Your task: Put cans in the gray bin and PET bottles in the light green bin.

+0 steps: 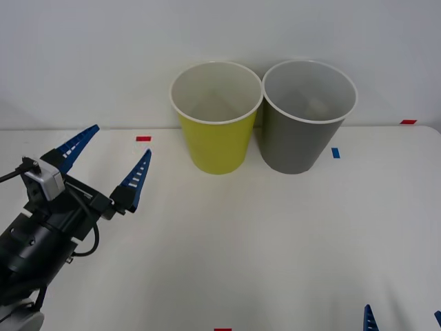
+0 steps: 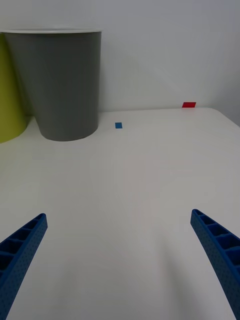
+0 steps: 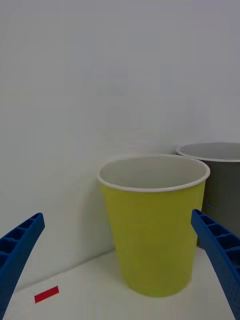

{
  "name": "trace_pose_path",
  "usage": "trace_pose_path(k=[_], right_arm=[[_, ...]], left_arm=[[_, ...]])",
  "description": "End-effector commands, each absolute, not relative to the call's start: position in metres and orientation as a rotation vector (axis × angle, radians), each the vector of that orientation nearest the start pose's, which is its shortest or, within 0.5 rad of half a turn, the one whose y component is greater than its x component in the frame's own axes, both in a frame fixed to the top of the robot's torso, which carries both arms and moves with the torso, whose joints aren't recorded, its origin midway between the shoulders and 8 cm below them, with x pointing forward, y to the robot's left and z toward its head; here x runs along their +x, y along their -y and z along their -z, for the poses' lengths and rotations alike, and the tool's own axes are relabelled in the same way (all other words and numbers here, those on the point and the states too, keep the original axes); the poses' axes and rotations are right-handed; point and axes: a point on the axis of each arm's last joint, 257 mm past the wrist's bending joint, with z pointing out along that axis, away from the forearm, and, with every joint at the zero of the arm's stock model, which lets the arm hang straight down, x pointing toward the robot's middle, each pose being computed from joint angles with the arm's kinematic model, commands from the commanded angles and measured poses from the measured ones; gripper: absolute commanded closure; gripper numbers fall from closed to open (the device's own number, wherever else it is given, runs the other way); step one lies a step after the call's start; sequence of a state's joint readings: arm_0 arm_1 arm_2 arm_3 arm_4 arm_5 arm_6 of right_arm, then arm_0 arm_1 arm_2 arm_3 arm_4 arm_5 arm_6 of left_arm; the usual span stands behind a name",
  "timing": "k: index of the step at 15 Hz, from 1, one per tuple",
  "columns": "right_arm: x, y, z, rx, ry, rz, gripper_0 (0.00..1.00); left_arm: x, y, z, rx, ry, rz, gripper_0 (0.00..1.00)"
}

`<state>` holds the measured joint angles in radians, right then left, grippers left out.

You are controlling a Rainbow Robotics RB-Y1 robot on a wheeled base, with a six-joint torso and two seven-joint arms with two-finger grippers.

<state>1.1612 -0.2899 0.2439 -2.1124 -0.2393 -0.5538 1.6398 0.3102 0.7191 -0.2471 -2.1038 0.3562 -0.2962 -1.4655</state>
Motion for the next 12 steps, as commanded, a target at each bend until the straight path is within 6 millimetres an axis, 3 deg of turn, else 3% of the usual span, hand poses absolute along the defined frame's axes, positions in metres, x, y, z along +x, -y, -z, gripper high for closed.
trace_pose_path(k=[1, 6, 12], right_arm=[[0.206, 0.277, 0.248, 0.093, -1.636, 0.05, 0.0], [0.206, 0.277, 0.248, 0.093, -1.636, 0.05, 0.0], [0.206, 0.277, 0.248, 0.093, -1.636, 0.05, 0.0]], left_arm=[[0.387, -0.21, 0.119, 0.329, -1.295, 0.286, 0.0], [0.355, -0.222, 0.163, 0.3, -1.343, 0.169, 0.0], [0.302, -0.239, 0.21, 0.24, -1.477, 0.114, 0.0]])
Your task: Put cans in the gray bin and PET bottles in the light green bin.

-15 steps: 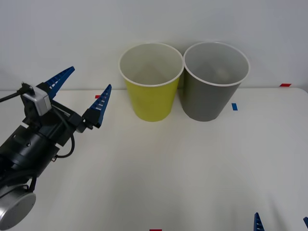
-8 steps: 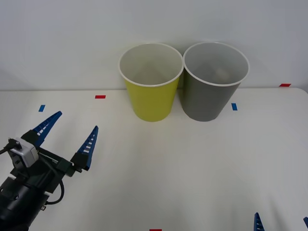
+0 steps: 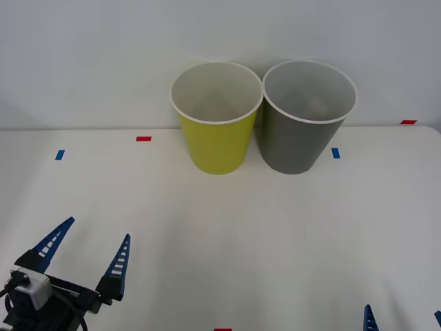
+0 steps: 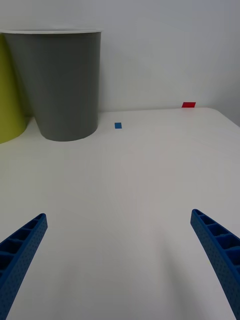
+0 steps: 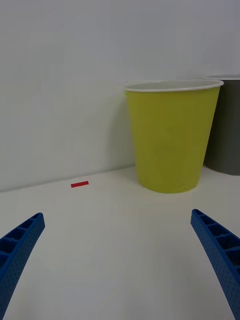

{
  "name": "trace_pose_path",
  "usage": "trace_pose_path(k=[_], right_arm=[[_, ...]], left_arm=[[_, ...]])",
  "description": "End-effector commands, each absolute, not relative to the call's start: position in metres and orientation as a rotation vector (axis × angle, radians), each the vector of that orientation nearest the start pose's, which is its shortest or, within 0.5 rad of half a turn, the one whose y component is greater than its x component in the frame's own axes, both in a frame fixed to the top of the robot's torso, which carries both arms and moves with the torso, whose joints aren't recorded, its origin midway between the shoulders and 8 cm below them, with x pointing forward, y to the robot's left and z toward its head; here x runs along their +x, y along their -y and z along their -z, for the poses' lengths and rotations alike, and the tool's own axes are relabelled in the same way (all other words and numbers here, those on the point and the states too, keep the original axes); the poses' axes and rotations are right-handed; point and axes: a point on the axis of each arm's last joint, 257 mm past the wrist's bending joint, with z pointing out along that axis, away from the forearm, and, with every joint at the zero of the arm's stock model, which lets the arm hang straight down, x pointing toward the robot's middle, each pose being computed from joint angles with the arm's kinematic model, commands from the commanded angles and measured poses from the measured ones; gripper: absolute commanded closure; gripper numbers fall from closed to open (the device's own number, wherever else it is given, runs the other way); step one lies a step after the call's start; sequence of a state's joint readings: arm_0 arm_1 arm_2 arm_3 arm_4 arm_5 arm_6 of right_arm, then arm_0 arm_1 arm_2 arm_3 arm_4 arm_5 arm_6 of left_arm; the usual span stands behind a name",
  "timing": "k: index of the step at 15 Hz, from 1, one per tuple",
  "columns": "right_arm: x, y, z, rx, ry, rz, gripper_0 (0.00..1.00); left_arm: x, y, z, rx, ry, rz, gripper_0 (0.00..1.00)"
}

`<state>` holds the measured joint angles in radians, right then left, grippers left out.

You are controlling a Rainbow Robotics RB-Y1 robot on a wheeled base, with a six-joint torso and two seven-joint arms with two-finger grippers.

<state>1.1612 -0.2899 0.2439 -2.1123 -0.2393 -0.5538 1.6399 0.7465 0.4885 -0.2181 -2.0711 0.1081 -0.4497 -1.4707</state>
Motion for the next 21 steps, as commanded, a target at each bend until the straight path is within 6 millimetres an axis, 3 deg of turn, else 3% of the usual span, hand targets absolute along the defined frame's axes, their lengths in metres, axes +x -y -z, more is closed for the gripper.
trace_pose_path(k=[1, 5, 12, 21], right_arm=[[0.206, 0.277, 0.248, 0.093, -1.636, 0.05, 0.0], [0.206, 0.277, 0.248, 0.093, -1.636, 0.05, 0.0], [0.206, 0.277, 0.248, 0.093, -1.636, 0.05, 0.0], [0.206, 0.277, 0.248, 0.093, -1.636, 0.05, 0.0]], left_arm=[[0.298, -0.242, 0.213, 0.243, -1.487, 0.098, 0.0], [0.273, -0.25, 0.214, 0.25, -1.527, 0.039, 0.0], [0.227, -0.259, 0.241, 0.318, -1.651, -0.067, 0.0], [0.217, -0.262, 0.253, 0.36, -1.689, -0.105, 0.0]])
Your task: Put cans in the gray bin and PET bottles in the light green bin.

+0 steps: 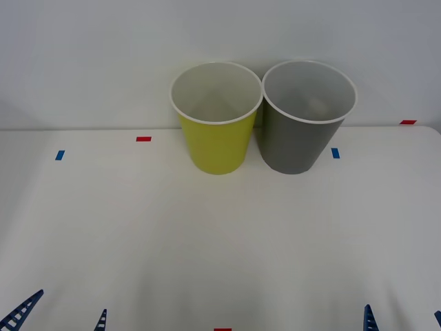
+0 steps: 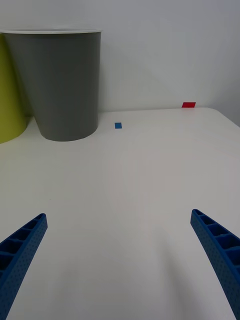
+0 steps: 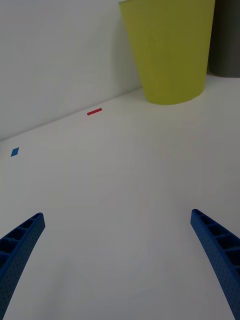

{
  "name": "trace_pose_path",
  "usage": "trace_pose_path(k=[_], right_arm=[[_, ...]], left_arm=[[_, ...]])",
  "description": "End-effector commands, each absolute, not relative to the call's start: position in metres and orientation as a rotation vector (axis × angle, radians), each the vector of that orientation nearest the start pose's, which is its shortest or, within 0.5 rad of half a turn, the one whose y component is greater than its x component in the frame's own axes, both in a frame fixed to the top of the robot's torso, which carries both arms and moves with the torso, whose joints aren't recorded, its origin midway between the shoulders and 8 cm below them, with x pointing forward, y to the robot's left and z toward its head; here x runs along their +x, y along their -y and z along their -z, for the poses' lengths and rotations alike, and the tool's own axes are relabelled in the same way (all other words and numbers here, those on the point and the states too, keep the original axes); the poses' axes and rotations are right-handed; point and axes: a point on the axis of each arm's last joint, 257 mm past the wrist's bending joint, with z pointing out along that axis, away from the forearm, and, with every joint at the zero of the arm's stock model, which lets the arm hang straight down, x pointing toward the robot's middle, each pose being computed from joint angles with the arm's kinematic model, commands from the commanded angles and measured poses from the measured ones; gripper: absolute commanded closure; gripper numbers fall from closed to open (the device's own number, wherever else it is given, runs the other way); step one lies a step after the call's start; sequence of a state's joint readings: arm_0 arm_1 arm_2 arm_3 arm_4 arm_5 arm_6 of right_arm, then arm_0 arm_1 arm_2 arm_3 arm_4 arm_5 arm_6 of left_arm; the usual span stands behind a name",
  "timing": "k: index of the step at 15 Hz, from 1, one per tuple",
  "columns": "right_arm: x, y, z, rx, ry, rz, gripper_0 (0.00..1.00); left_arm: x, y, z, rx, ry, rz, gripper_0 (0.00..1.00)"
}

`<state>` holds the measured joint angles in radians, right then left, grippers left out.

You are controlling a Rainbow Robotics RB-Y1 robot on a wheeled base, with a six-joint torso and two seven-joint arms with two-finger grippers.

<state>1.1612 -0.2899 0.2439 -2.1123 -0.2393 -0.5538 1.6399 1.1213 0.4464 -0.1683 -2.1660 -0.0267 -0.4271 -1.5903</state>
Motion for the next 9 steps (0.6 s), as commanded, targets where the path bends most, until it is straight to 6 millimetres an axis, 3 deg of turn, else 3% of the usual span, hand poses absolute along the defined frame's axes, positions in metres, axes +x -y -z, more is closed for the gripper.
trace_pose_path(k=[1, 9], right_arm=[[0.2058, 0.2768, 0.2478, 0.093, -1.636, 0.05, 0.0], [0.2058, 0.2768, 0.2478, 0.093, -1.636, 0.05, 0.0]], left_arm=[[0.2173, -0.2616, 0.2529, 0.36, -1.689, -0.105, 0.0], [0.2173, -0.2616, 0.2529, 0.36, -1.689, -0.105, 0.0]])
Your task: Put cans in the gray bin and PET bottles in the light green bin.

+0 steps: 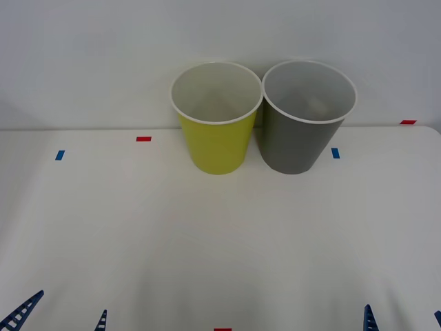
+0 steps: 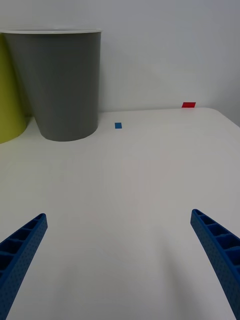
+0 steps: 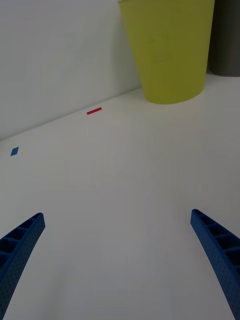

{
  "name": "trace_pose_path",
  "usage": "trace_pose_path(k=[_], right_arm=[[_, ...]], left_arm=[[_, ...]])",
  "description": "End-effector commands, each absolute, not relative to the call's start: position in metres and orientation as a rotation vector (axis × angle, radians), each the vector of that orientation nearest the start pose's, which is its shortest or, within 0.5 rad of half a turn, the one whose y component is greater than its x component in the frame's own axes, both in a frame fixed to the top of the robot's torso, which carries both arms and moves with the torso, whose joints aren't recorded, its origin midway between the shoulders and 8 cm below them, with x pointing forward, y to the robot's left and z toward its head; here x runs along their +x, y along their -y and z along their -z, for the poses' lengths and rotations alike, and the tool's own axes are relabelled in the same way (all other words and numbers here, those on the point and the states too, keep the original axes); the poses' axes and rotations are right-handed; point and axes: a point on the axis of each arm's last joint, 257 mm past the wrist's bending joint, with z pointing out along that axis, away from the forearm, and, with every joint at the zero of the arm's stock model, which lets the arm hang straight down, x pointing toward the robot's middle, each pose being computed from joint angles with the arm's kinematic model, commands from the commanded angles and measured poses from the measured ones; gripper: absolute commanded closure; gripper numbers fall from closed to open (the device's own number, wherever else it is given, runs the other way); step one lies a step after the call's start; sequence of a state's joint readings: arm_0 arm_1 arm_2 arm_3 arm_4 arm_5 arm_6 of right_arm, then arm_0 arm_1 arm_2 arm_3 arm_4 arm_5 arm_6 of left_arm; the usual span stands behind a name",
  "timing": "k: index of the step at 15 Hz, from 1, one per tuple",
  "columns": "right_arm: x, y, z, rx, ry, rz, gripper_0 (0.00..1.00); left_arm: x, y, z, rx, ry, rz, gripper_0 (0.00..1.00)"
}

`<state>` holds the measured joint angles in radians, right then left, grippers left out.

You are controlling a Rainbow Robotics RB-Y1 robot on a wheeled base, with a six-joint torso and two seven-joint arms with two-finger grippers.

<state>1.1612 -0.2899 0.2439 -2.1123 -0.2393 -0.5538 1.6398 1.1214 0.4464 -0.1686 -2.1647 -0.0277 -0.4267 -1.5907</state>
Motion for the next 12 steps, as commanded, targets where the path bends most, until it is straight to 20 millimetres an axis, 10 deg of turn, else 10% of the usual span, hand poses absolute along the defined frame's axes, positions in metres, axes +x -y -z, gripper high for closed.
trace_pose_path(k=[1, 12], right_arm=[[0.2058, 0.2768, 0.2478, 0.093, -1.636, 0.05, 0.0], [0.2058, 0.2768, 0.2478, 0.093, -1.636, 0.05, 0.0]], left_arm=[[0.2173, -0.2616, 0.2529, 0.36, -1.689, -0.105, 0.0], [0.2173, -0.2616, 0.2529, 0.36, -1.689, -0.105, 0.0]])
